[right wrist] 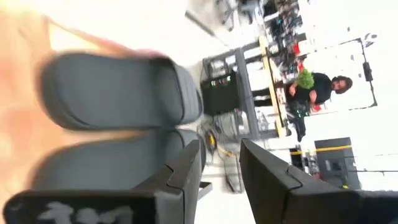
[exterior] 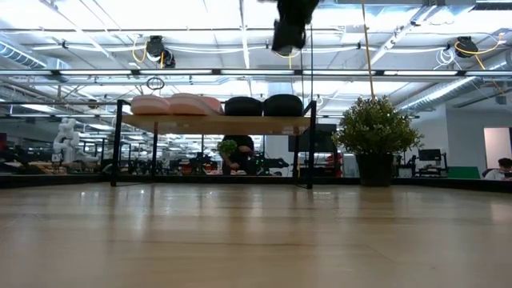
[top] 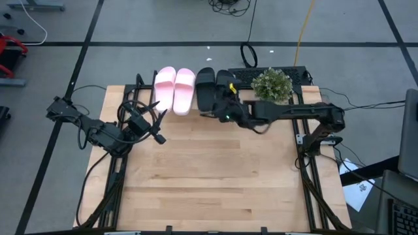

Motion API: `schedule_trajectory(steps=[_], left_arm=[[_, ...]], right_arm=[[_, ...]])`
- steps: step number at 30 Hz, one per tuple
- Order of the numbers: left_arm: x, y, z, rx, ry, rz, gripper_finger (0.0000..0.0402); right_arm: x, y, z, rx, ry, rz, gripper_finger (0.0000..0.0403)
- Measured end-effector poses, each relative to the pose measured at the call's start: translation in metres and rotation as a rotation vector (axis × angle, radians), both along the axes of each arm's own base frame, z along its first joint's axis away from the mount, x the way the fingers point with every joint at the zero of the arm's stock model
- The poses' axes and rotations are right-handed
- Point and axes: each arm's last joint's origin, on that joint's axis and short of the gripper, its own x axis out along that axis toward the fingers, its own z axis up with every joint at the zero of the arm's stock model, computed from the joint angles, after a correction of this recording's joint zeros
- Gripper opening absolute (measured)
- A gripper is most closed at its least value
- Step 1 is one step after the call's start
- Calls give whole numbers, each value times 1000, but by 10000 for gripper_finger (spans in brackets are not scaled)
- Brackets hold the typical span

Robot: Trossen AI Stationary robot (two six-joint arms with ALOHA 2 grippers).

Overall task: Pick and place slides into the shelf
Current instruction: Return to Home Position

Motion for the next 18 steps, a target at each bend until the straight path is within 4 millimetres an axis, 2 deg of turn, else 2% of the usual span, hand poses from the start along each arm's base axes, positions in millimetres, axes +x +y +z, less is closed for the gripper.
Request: schedule_trajectory(steps=[4, 8, 13, 18], left_arm=[[-10, -8, 2, 25, 28, 37, 175], [-39, -13, 13, -36, -39, 43, 175], [-80, -12, 28, -180, -170, -132, 175], [-104, -8, 32, -287, -236, -265, 175]], right_arm=[[-20, 28, 23, 13, -113, 10, 105], [-49, 46, 46, 76, -265, -15, 105], [-89, 56, 67, 192, -414, -44, 105], [-126, 60, 81, 294, -540, -78, 105]])
